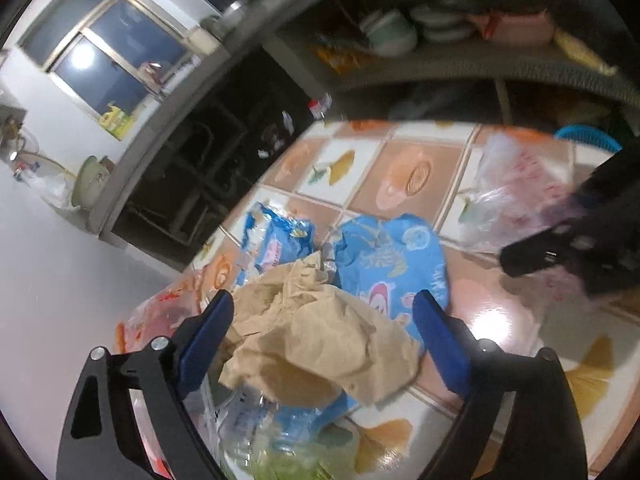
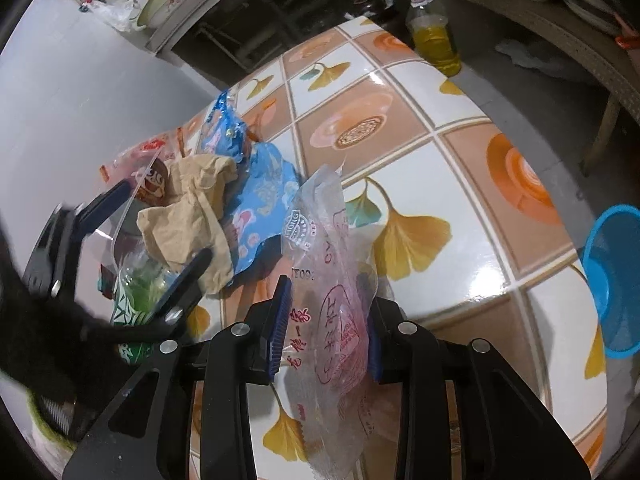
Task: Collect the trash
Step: 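Grasp the tan crumpled paper with the left tool while the right tool holds the bag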
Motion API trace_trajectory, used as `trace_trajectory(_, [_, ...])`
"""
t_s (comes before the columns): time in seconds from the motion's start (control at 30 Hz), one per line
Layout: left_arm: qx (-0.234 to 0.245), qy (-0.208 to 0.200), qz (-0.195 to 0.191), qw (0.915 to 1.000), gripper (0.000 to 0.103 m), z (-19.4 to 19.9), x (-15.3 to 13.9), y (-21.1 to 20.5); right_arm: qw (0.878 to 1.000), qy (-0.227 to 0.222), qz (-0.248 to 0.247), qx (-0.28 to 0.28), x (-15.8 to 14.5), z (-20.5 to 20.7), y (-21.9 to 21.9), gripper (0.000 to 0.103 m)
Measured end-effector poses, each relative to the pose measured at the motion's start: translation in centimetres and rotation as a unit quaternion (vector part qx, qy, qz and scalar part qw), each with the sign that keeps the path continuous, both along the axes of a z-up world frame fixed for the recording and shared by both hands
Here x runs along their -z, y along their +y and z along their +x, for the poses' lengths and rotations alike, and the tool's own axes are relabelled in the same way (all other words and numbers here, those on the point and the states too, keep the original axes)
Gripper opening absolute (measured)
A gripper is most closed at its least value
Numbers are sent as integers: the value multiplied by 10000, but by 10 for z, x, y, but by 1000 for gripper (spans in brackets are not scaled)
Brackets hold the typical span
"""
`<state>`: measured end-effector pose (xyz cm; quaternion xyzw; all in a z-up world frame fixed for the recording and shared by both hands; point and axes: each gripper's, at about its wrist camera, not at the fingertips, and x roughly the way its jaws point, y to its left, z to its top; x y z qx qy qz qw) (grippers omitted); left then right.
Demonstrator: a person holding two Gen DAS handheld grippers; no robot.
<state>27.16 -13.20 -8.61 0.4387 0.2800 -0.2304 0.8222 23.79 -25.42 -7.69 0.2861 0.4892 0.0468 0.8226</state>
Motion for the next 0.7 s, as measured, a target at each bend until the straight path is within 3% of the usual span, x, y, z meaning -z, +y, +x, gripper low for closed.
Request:
trace_trajectory(0.2, [-410, 631, 474, 9960, 67, 36, 22, -7, 10000, -58, 67, -12, 1, 0, -1, 33])
trace_trajectory(0.3, [-546, 858, 480, 9937, 42, 45, 26, -6, 9999, -83, 129, 5, 2, -1, -3, 33])
trace_trajectory(0.37, [-567, 864, 462, 9936, 13, 45, 26, -7, 9998, -99, 155, 9, 2, -3, -4, 33])
trace_trajectory(0.47, [-497, 813, 429, 9945, 7, 38, 24, -8, 9998, -118, 177, 10, 3, -4, -5, 33])
trace_trajectory(0.7, [-198, 268, 84, 9994, 4, 3, -10, -10, 9996, -166, 233, 33, 4, -5, -7, 33])
